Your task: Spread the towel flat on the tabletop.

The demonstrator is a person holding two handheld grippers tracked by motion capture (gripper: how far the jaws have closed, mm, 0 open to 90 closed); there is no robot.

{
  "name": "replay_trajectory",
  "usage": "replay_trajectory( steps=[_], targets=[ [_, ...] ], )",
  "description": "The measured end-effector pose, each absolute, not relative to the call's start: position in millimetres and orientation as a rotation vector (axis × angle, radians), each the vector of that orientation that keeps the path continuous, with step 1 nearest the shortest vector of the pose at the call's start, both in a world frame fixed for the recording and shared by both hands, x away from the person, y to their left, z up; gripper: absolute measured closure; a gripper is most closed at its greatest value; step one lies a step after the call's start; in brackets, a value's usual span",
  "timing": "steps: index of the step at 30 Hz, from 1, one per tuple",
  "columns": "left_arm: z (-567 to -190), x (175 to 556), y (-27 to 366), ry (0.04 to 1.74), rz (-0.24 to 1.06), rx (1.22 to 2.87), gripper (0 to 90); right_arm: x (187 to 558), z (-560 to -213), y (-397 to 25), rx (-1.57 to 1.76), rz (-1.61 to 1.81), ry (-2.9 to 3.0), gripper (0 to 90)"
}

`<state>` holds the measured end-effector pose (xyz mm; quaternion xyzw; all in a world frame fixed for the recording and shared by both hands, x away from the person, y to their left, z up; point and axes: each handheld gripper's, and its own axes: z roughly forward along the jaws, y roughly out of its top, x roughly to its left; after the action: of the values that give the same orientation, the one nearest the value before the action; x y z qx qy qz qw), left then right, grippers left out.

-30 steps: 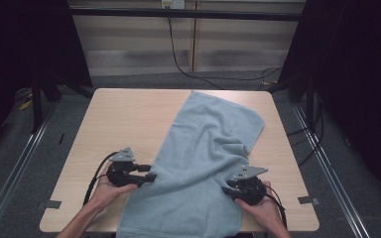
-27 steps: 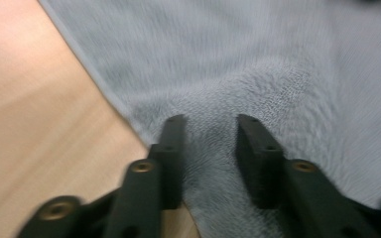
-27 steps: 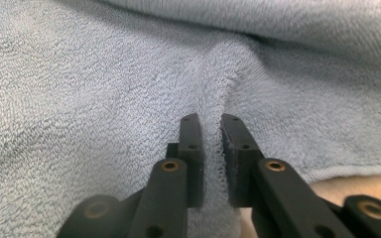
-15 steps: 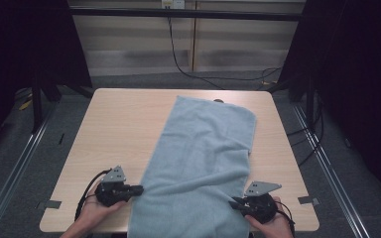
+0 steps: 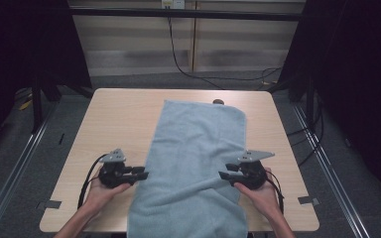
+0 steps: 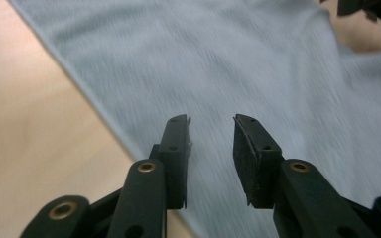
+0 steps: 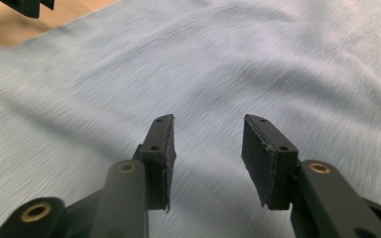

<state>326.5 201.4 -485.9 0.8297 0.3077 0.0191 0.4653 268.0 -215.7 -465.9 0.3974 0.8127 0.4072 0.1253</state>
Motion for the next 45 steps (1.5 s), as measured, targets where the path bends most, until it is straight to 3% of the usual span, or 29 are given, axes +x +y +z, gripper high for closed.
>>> replay_trajectory(
  steps=[8, 12, 14, 17, 19, 24, 27, 34, 36, 39, 45],
  targets=[
    [-503.8, 361.9, 165.8, 0.794, 0.096, 2.102, 53.0, 307.2, -489.3, -206.3, 1.247, 1.059, 2.395, 33.5],
    [-507.7, 363.4, 161.7, 0.792, 0.112, 2.107, 48.0, 314.4, -495.9, -212.6, 1.269, 0.986, 2.370, 33.1],
    [-507.1, 359.7, 160.7, 0.764, 0.180, 2.147, 51.1, 317.6, -498.2, -215.8, 1.287, 0.965, 2.363, 33.3],
    [-505.6, 353.7, 167.1, 0.748, 0.232, 2.181, 65.8, 320.4, -501.5, -212.6, 1.255, 0.932, 2.354, 33.6],
    [-507.5, 348.7, 179.3, 0.769, 0.211, 2.147, 73.9, 320.2, -502.2, -208.9, 1.243, 0.944, 2.350, 38.7],
    [-506.3, 327.9, 195.2, 0.757, 0.195, 2.161, 81.1, 312.7, -499.8, -197.2, 1.156, 0.982, 2.415, 68.2],
    [-506.4, 313.2, 206.2, 0.769, 0.126, 2.142, 83.9, 301.3, -498.1, -186.6, 1.105, 0.993, 2.467, 77.1],
    [-504.0, 265.8, 221.0, 0.735, -0.006, 2.151, 82.8, 256.8, -497.8, -185.2, 1.063, 1.073, 2.536, 78.2],
    [-501.4, 257.0, 222.7, 0.712, -0.007, 2.155, 75.5, 241.3, -498.5, -186.3, 1.056, 1.111, 2.549, 78.3],
    [-493.8, 273.7, 218.9, 0.711, 0.024, 2.110, 62.6, 225.0, -499.2, -185.2, 1.034, 1.147, 2.567, 78.3],
    [-493.9, 332.1, 195.3, 0.810, 0.149, 2.085, 52.1, 216.6, -498.8, -183.0, 1.023, 1.147, 2.576, 78.5]
  ],
)
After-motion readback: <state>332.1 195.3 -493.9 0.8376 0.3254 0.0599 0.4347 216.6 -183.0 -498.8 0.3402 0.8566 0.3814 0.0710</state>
